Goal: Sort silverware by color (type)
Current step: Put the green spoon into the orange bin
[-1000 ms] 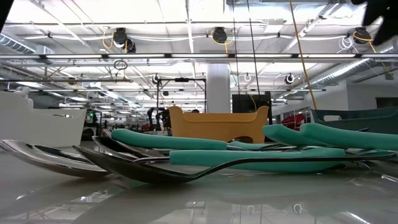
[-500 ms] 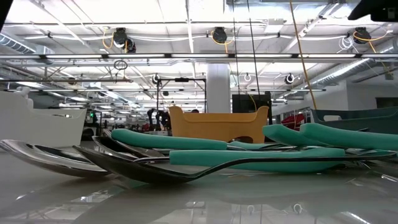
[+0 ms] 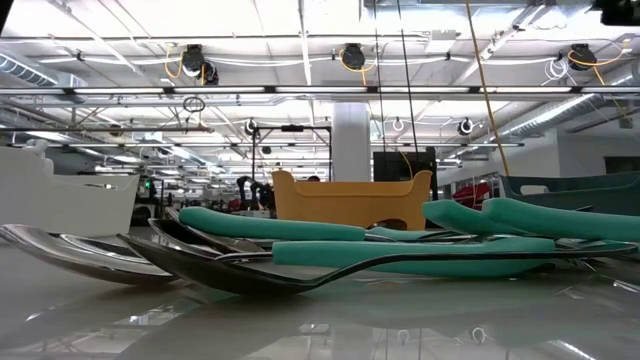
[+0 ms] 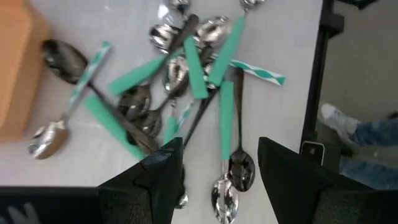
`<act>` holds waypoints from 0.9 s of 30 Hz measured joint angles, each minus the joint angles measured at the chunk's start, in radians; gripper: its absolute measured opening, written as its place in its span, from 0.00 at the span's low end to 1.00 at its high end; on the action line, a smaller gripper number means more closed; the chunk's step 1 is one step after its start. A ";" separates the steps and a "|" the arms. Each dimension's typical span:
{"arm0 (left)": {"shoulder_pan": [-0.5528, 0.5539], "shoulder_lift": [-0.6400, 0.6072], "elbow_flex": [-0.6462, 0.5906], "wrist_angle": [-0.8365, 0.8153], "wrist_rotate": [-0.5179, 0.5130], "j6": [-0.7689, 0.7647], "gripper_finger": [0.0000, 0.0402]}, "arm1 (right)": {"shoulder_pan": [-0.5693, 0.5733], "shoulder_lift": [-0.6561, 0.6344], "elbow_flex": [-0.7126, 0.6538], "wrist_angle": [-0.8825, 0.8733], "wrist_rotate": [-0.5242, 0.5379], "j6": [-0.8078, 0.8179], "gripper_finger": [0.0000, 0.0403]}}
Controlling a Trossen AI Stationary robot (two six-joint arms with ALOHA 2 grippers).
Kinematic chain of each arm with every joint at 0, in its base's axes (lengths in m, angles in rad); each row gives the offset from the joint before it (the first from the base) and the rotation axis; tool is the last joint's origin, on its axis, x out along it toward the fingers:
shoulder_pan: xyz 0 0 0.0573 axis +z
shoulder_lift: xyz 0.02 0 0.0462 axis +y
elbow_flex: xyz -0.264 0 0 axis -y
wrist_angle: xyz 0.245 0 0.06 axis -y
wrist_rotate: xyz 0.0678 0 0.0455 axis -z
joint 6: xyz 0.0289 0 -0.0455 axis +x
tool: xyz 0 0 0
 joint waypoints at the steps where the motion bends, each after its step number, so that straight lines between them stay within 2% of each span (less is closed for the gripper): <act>1: -0.004 0.010 0.000 0.008 0.009 0.013 0.52 | 0.009 0.000 0.000 -0.001 -0.007 -0.003 0.49; 14: -0.011 0.049 0.000 0.030 0.035 -0.023 0.52 | 0.144 0.000 0.000 -0.001 -0.023 -0.007 0.49; 17: -0.016 0.064 0.001 0.023 0.000 -0.021 0.52 | 0.153 0.000 0.000 -0.001 -0.022 -0.025 0.49; 21: -0.022 0.127 0.000 -0.035 -0.013 0.069 0.52 | 0.154 0.000 0.000 -0.008 -0.024 -0.045 0.49; 27: -0.022 0.196 0.000 0.049 0.036 0.249 0.51 | 0.155 0.000 0.000 -0.019 -0.024 -0.033 0.49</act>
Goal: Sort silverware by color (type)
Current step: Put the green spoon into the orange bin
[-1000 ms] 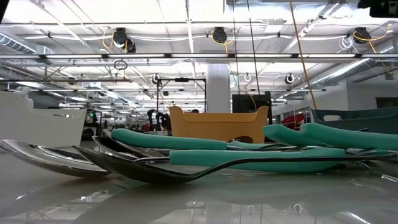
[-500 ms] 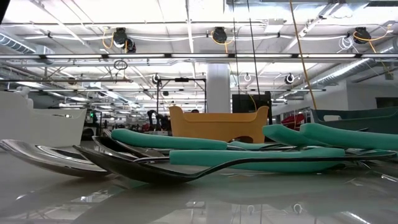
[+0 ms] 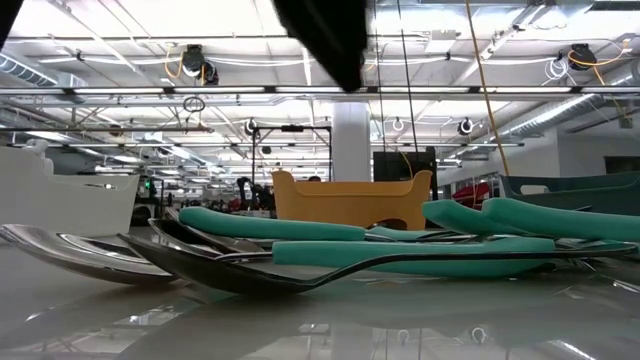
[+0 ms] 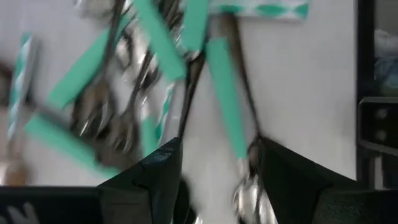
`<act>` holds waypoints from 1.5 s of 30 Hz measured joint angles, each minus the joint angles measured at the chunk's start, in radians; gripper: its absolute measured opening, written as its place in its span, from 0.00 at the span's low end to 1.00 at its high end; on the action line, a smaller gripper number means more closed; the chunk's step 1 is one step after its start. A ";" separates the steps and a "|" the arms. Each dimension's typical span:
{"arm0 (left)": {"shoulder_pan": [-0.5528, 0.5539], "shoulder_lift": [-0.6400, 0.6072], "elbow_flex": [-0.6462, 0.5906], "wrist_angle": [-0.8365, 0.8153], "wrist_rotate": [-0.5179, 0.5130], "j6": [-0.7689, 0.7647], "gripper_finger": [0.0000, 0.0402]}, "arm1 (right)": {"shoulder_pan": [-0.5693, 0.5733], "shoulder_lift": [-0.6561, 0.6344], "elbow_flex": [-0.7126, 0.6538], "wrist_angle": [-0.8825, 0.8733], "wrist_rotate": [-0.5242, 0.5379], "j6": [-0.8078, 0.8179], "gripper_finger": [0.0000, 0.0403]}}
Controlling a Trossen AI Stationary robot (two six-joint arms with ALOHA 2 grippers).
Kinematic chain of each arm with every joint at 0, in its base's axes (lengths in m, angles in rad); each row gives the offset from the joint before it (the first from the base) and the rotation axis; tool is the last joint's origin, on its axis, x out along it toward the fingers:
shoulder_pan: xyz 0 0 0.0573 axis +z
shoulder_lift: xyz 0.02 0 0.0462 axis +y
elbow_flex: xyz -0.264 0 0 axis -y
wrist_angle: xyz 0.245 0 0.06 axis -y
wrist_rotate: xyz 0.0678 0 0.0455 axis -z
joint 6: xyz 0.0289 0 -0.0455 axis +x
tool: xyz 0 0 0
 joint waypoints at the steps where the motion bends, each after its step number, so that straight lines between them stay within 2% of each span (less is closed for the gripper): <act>1: 0.004 0.008 0.000 0.006 0.003 0.010 0.51 | 0.002 0.000 0.000 0.001 0.000 0.010 0.49; 5: 0.040 0.045 0.000 0.035 0.003 0.031 0.51 | 0.016 0.000 0.000 0.001 0.000 0.051 0.49; 11: 0.085 0.051 -0.007 -0.022 0.005 0.105 0.51 | 0.030 0.000 0.000 -0.008 -0.003 0.088 0.49; 14: 0.098 0.018 -0.061 -0.037 0.006 0.127 0.51 | 0.030 0.000 0.000 -0.011 -0.003 0.088 0.49; 19: 0.090 -0.115 -0.318 0.105 0.031 0.082 0.51 | 0.030 0.000 0.000 -0.014 -0.003 0.099 0.49; 26: 0.071 -0.394 -0.731 0.425 0.036 -0.028 0.51 | 0.027 0.000 0.000 -0.049 -0.002 0.117 0.49; 30: 0.058 -0.458 -0.870 0.559 0.032 -0.061 0.51 | 0.021 0.000 0.000 -0.059 -0.001 0.141 0.49; 37: 0.013 -0.419 -0.893 0.657 0.016 -0.022 0.51 | 0.021 0.000 0.000 -0.082 0.028 0.193 0.49; 45: 0.011 -0.395 -0.891 0.691 -0.054 -0.085 0.51 | 0.021 -0.001 0.000 -0.073 0.032 0.222 0.49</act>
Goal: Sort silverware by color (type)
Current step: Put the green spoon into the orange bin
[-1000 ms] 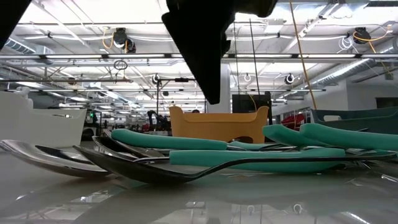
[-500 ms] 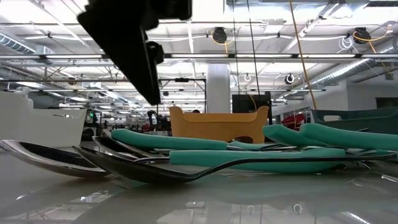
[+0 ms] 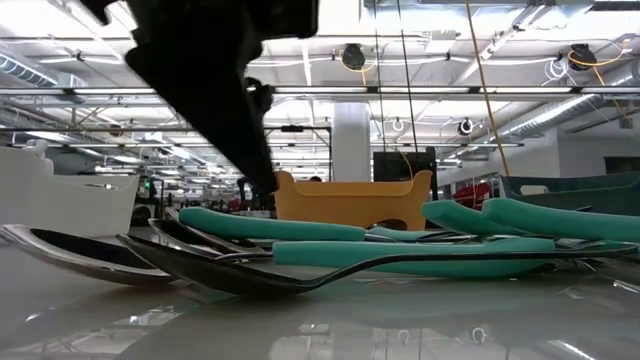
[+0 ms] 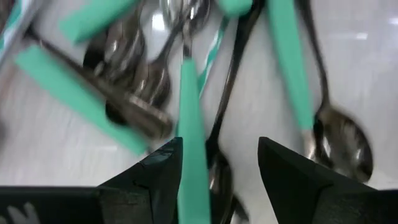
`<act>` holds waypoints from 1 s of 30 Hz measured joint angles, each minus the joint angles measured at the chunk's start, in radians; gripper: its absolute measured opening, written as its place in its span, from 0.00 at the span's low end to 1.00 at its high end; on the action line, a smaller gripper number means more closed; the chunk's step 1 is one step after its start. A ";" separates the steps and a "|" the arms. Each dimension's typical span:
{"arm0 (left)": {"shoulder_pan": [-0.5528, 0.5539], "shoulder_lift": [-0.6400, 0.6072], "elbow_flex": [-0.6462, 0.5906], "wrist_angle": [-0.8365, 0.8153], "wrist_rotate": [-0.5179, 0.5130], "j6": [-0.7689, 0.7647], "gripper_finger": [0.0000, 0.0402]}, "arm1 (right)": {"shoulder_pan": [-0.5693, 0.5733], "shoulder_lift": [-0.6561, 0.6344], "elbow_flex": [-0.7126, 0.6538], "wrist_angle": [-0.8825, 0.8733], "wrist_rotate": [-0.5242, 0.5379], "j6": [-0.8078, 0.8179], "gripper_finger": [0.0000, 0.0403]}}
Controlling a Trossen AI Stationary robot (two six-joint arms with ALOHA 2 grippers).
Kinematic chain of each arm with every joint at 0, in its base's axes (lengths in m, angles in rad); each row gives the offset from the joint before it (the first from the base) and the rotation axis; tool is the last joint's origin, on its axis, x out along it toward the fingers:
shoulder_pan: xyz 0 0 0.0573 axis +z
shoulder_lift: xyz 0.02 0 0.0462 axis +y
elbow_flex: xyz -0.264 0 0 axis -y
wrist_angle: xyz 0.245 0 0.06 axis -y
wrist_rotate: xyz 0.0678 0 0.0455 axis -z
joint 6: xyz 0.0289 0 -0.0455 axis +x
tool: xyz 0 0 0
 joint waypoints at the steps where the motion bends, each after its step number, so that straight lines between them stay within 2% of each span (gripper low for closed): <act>1: 0.002 0.001 -0.001 -0.008 -0.006 -0.007 0.51 | 0.000 0.000 0.000 0.001 0.001 0.000 0.49; 19: 0.011 0.087 0.000 0.062 0.007 -0.039 0.50 | 0.000 0.000 0.000 0.001 0.025 -0.001 0.49; 30: 0.012 0.088 -0.002 0.043 0.005 -0.069 0.23 | 0.000 0.000 0.000 0.001 0.025 -0.004 0.49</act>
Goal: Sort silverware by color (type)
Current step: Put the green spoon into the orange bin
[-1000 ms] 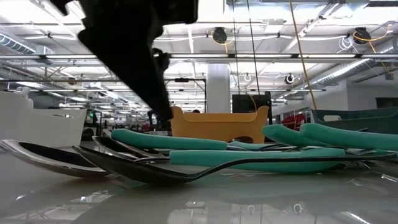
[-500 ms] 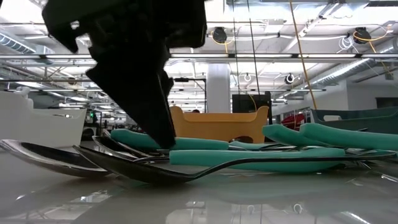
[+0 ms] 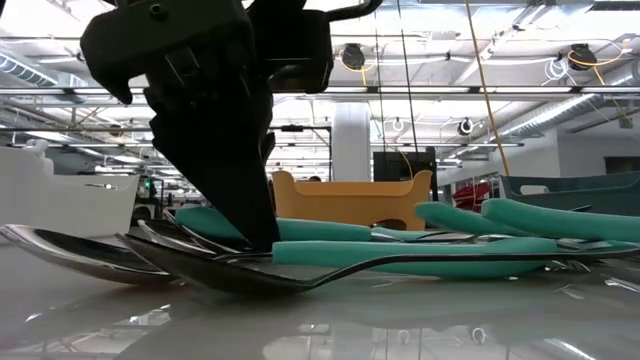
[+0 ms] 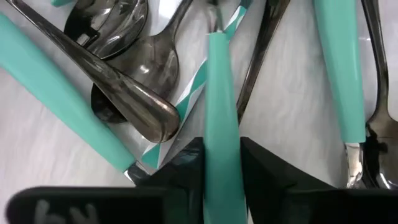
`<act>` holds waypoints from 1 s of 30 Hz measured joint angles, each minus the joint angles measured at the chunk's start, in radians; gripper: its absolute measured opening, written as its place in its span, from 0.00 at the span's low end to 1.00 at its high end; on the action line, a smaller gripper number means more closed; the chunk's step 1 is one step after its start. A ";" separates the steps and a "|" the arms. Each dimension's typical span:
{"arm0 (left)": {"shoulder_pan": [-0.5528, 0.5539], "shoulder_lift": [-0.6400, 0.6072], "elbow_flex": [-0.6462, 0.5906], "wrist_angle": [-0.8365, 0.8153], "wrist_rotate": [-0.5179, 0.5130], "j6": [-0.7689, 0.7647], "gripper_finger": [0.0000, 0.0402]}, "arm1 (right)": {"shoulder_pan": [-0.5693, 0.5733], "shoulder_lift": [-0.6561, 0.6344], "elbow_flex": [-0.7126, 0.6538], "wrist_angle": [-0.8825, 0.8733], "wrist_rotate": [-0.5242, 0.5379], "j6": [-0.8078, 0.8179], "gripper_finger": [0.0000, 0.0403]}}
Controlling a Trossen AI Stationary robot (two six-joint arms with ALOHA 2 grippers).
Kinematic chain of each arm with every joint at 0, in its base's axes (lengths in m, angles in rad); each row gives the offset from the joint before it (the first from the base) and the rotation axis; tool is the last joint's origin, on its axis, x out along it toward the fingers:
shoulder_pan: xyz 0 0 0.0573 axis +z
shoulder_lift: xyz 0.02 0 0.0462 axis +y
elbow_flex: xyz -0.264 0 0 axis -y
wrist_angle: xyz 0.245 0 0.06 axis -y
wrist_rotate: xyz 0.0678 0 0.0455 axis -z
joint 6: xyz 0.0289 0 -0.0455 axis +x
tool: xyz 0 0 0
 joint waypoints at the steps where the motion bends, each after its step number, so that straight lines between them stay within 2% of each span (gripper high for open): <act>1: 0.000 0.000 0.000 0.000 0.000 -0.007 0.21 | 0.000 0.000 0.000 0.000 0.000 0.000 0.49; 13: 0.006 -0.001 0.111 -0.093 0.000 -0.020 0.20 | 0.000 0.000 0.000 0.000 0.000 0.000 0.49; 30: 0.018 -0.002 0.403 -0.383 0.018 0.063 0.19 | 0.000 0.000 0.000 -0.016 0.001 0.000 0.49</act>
